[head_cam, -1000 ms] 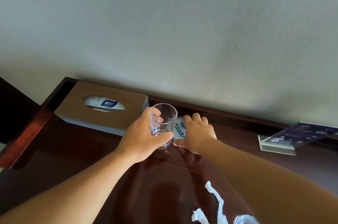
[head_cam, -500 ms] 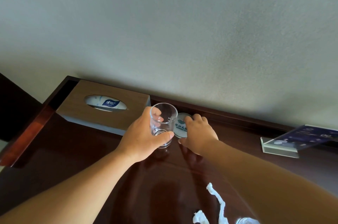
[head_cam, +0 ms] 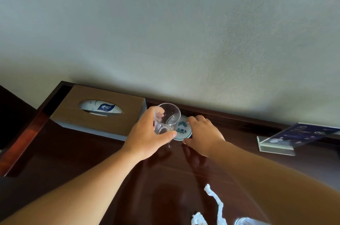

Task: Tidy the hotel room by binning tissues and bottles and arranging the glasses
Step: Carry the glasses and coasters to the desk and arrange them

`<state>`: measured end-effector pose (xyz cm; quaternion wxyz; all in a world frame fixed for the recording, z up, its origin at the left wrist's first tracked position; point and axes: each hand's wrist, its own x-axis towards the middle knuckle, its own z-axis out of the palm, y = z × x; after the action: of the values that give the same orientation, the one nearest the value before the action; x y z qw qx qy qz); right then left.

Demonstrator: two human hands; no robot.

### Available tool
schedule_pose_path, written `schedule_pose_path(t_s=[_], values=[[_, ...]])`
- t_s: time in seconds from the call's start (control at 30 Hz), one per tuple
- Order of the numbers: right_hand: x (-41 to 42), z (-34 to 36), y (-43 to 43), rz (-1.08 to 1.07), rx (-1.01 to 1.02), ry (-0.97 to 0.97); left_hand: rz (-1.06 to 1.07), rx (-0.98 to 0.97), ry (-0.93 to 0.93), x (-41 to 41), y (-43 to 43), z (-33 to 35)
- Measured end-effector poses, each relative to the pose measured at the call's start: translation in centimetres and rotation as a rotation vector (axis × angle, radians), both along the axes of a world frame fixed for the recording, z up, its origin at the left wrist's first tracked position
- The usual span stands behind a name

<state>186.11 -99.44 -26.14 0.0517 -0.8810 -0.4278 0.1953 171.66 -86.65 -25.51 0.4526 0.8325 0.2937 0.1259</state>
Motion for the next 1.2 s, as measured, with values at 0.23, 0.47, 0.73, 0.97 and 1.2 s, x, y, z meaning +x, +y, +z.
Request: schedule_pose_path(t_s=[0.23,0.47,0.73,0.97,1.2], values=[[1.4,0.9,-2.1,-0.047,-0.004,0.018,-0.028,-0.005,-0.033,2.9,-0.6,-1.1],[1.1,0.7,-2.3,-0.049,-0.015,0.059,-0.021,-0.013,-0.033,4.2,-0.6,-2.3],[1.8,0.7,-3.6,-0.049,-0.001,0.061,-0.043,0.0,-0.044,4.8,-1.0,-3.0],[1.8,0.7,-3.8,-0.049,0.029,0.065,-0.019,-0.013,-0.049,4.8,-0.8,-3.5],[1.9,1.2,-4.4,-0.069,0.051,0.058,-0.038,-0.115,-0.014,4.6,-0.5,-4.0]])
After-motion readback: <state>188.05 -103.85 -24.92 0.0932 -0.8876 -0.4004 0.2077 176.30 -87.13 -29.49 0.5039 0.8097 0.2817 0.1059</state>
